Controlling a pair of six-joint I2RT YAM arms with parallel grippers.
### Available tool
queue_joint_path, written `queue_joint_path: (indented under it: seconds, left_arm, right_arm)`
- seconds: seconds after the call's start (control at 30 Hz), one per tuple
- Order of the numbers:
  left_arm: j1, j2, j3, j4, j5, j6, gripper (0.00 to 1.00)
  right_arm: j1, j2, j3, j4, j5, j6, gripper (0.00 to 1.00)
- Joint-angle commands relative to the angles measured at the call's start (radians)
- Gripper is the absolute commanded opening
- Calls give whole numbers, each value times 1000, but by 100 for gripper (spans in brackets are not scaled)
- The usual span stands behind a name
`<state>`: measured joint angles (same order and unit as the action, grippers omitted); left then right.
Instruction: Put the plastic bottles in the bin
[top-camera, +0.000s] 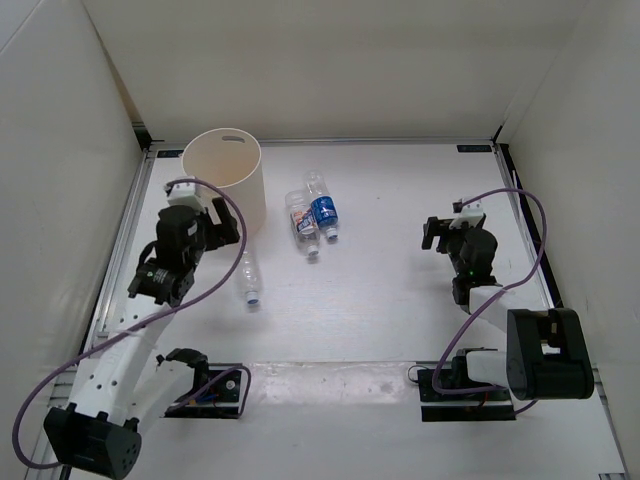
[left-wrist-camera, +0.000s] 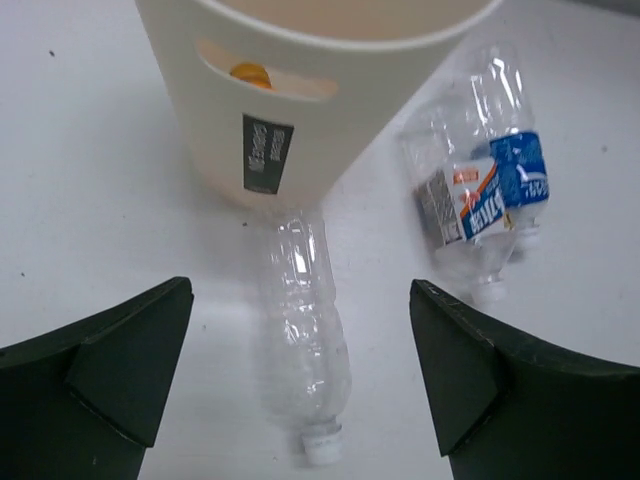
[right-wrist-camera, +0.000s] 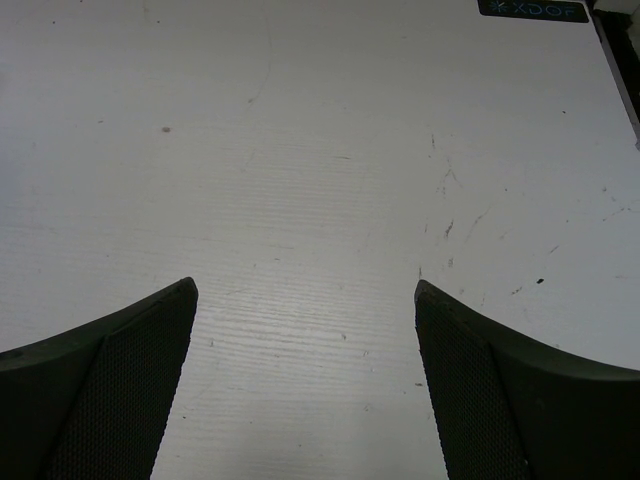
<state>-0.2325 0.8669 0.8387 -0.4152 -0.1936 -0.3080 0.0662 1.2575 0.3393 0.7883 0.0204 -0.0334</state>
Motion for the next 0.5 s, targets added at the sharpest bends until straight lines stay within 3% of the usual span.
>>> queue_joint_path:
  seconds: [0.0, 0.17, 0.33, 0.47]
  left_arm:
    - [-40, -3, -23, 18, -37, -13, 100]
    - [-65, 107, -39, 4, 29, -43, 100]
    - [-82, 242, -127, 140, 111, -186, 100]
    - [-116, 343, -79, 118, 129, -207, 100]
  right_arm:
    - [6, -9, 12, 60, 27, -13, 90]
    - [3, -7, 12, 60, 26, -13, 90]
    - [3, -7, 12, 60, 26, -13, 90]
    - [4, -10, 10, 60, 27, -13, 90]
